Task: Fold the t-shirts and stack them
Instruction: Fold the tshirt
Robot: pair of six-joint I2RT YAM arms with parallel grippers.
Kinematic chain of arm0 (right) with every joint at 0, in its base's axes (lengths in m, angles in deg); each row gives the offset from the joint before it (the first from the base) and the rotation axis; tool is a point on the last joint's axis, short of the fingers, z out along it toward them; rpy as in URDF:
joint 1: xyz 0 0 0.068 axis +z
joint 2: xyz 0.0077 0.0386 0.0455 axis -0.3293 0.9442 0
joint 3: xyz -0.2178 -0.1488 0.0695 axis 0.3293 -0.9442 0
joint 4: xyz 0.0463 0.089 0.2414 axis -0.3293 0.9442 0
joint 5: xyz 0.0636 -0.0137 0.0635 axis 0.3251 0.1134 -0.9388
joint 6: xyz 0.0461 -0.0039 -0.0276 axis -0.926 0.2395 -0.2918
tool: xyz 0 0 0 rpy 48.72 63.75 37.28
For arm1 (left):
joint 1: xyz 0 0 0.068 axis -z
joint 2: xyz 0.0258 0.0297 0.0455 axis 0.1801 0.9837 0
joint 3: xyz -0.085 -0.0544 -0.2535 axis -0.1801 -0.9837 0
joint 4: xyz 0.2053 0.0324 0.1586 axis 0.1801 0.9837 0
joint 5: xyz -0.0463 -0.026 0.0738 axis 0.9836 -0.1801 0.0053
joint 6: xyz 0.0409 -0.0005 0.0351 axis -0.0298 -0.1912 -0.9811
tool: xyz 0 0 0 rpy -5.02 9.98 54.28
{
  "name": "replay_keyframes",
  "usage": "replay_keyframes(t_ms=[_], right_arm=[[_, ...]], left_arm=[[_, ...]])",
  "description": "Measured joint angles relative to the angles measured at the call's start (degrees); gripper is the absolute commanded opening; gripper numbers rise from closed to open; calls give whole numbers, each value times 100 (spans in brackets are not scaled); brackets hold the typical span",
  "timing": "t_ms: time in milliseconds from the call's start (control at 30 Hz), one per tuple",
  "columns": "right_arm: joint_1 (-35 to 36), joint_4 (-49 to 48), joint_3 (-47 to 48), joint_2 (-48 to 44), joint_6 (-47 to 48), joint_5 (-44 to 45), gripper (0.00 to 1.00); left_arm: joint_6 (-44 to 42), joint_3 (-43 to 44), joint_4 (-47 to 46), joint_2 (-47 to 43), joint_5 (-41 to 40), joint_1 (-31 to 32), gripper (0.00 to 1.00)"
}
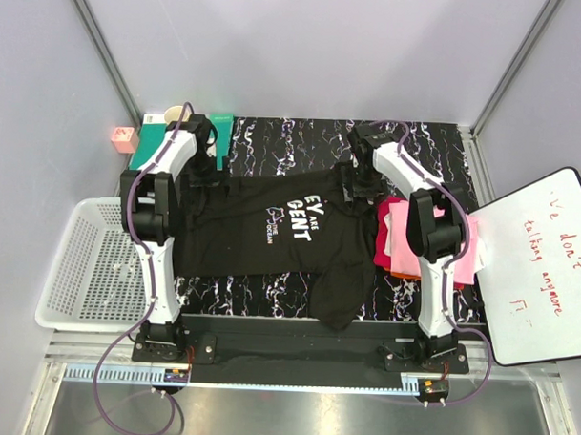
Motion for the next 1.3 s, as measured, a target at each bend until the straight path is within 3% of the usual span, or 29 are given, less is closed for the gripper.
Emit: replay_keyframes(t_ms=[100, 133, 367, 1000, 1300], right_arm=[[0, -103, -2, 249, 63, 162, 44], [0, -133, -2, 334, 50, 192, 28], [0, -149, 52, 490, -2, 225, 6], [0, 603, 748, -48, -31, -164, 5], [4, 916, -273, -413, -249, -702, 6]], left_arm=[[-26, 0, -2, 0, 33, 0, 99], [-33, 0, 0, 0, 35, 0, 99], [-72, -20, -4, 0, 31, 0, 99], [-63, -37, 273, 262, -175, 0, 99], [-63, -35, 297, 262, -243, 0, 99]])
